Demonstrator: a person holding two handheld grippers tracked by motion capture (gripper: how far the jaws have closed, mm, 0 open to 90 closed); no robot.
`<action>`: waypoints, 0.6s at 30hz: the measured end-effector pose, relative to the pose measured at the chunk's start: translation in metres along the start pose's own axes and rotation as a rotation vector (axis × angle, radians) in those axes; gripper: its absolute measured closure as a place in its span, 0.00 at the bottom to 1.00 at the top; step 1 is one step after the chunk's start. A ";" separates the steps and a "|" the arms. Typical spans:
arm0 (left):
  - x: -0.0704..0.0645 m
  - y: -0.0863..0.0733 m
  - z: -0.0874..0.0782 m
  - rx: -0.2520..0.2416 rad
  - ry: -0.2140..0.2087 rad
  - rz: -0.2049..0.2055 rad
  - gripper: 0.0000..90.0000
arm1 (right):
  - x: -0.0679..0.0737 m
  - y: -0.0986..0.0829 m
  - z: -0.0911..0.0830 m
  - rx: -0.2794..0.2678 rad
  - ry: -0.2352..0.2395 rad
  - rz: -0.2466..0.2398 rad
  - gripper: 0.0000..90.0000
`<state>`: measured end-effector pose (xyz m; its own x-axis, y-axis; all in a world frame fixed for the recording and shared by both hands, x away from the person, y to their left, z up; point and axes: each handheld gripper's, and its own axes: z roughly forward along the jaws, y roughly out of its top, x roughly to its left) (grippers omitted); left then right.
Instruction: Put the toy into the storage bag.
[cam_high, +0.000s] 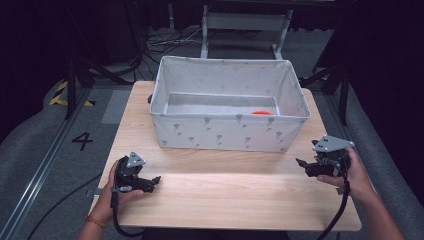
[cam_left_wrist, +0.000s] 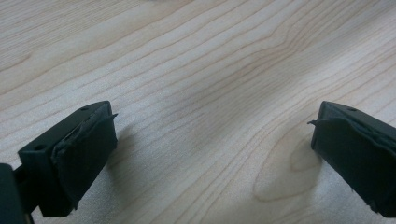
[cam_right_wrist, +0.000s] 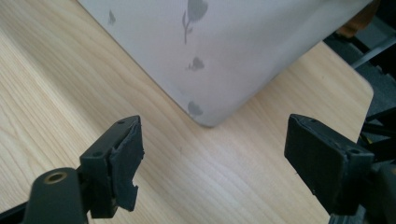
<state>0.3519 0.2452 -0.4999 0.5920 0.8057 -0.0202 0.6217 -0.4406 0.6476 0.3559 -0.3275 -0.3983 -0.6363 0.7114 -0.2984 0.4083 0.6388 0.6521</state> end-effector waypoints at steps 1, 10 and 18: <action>0.000 0.000 0.000 0.000 0.000 0.001 0.01 | 0.000 0.000 0.000 0.000 0.000 0.000 0.22; 0.000 0.000 0.000 0.000 0.000 0.000 0.01 | 0.004 -0.025 0.015 0.029 0.032 0.031 0.22; 0.000 0.000 0.000 0.002 -0.003 -0.001 0.01 | 0.006 -0.047 0.023 0.021 0.046 0.069 0.22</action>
<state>0.3519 0.2452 -0.4998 0.5930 0.8049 -0.0228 0.6229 -0.4407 0.6464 0.3479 -0.3464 -0.4472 -0.6353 0.7401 -0.2205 0.4654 0.5948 0.6555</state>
